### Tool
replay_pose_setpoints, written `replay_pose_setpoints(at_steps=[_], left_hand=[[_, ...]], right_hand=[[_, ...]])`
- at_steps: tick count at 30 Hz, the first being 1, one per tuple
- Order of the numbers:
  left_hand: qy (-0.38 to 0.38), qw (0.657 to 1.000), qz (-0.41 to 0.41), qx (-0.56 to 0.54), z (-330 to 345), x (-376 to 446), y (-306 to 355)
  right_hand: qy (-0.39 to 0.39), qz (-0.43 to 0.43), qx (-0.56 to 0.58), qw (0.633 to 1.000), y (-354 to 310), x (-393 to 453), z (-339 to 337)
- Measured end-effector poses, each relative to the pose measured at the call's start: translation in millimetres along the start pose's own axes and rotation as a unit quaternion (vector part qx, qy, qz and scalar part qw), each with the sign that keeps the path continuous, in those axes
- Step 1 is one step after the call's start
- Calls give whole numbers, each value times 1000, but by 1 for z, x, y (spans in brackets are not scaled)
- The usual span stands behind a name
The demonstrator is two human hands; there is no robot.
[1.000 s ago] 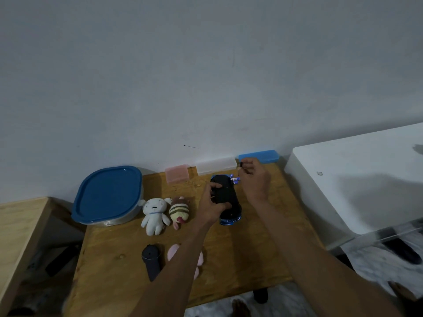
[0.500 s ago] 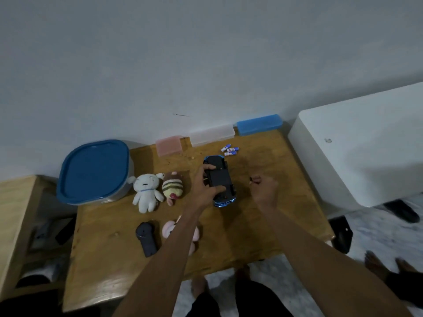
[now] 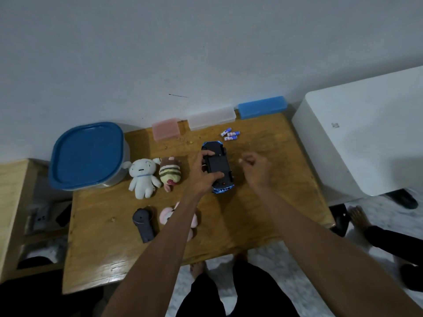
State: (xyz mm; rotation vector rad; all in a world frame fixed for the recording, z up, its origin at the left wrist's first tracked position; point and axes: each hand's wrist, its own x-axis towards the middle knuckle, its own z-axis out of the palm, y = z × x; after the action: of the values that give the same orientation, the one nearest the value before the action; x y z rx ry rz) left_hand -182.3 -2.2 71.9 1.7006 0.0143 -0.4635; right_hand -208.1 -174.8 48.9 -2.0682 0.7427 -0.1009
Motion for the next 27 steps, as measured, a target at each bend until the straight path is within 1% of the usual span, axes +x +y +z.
replay_pose_setpoints(at_steps=[2, 4, 6, 8, 12, 15, 20, 22, 23, 27], left_hand=[[6, 1000, 10, 7, -2, 0, -1], [12, 1000, 21, 17, -5, 0, -2], [12, 999, 31, 18, -8, -3, -4], [11, 999, 35, 12, -12, -6, -6], [18, 999, 42, 20, -17, -12, -13], [17, 999, 40, 24, -20, -15, -17], [17, 999, 32, 11, -27, -21, -19], [17, 999, 27, 6, -29, -23, -18], [17, 1000, 26, 3, -30, -24, -19], [23, 999, 20, -15, -33, -25, -21]], right_hand=[[-35, -45, 49, 997, -20, 4, 1], [-87, -80, 48, 992, -36, 8, 4], [-137, -98, 29, 985, -44, 9, 8], [-163, -96, 7, 982, -47, 7, 13], [-167, -86, -10, 982, -51, -1, 20], [-180, -65, 10, 981, -55, -6, 20], [-219, -6, 62, 974, -61, -10, 9], [-217, 18, 103, 971, -60, -13, 4], [-203, 33, 130, 970, -59, -14, 2], [-111, 88, 194, 971, -43, -13, -4]])
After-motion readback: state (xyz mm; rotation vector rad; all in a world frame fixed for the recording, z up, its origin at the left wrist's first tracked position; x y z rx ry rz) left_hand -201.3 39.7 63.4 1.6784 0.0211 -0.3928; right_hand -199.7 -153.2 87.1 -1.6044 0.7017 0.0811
